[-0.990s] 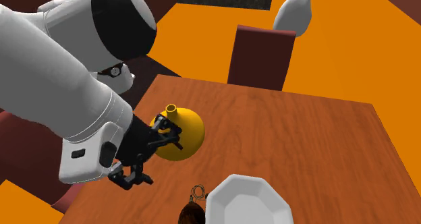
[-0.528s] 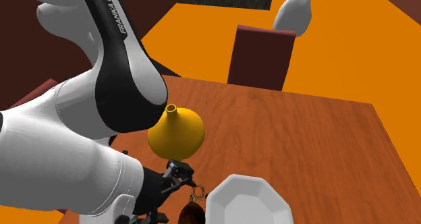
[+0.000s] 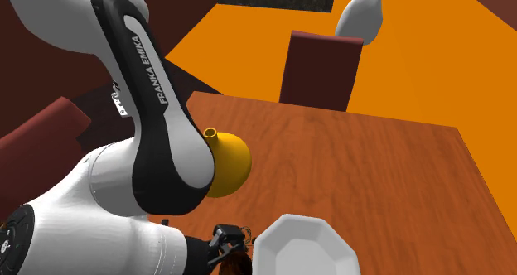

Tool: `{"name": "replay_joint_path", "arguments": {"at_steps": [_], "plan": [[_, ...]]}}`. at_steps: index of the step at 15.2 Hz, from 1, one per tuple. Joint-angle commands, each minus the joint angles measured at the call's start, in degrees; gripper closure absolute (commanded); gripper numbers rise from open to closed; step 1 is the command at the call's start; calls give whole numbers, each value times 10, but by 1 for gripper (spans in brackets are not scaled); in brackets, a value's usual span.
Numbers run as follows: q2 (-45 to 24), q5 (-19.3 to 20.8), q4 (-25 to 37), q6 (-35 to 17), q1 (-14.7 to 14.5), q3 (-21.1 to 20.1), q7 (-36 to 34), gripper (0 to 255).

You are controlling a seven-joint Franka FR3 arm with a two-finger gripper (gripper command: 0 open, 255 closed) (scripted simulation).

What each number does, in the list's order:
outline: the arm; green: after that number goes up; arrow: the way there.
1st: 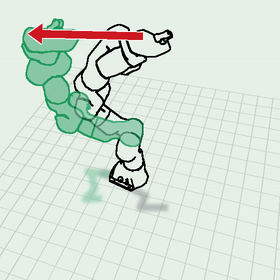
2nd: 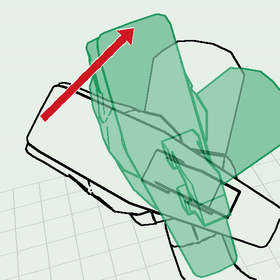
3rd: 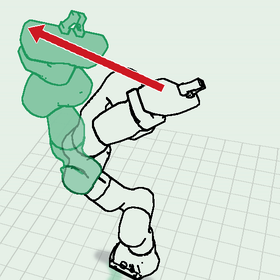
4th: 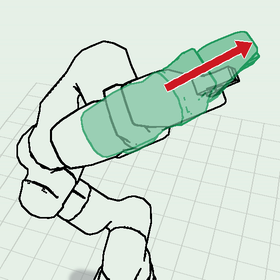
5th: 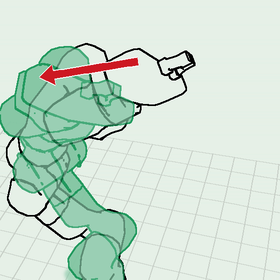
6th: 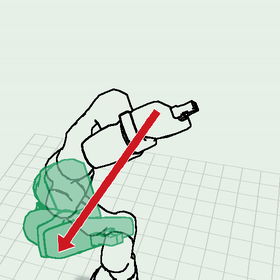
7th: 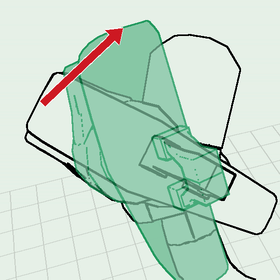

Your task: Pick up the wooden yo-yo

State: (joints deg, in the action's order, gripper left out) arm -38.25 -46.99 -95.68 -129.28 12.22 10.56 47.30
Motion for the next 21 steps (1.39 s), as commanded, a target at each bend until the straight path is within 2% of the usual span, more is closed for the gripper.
{"name": "replay_joint_path", "arguments": {"at_steps": [1, 3, 4, 13, 21], "plan": [[-10, -6, 1, -8, 2, -3, 8, 0], [-13, -7, 2, -10, 3, -4, 10, 0], [-13, -8, 0, -10, 3, -4, 11, 255], [-13, -7, 2, -10, 3, -4, 10, 255], [28, 14, -4, 20, -5, 8, -18, 255]]}}
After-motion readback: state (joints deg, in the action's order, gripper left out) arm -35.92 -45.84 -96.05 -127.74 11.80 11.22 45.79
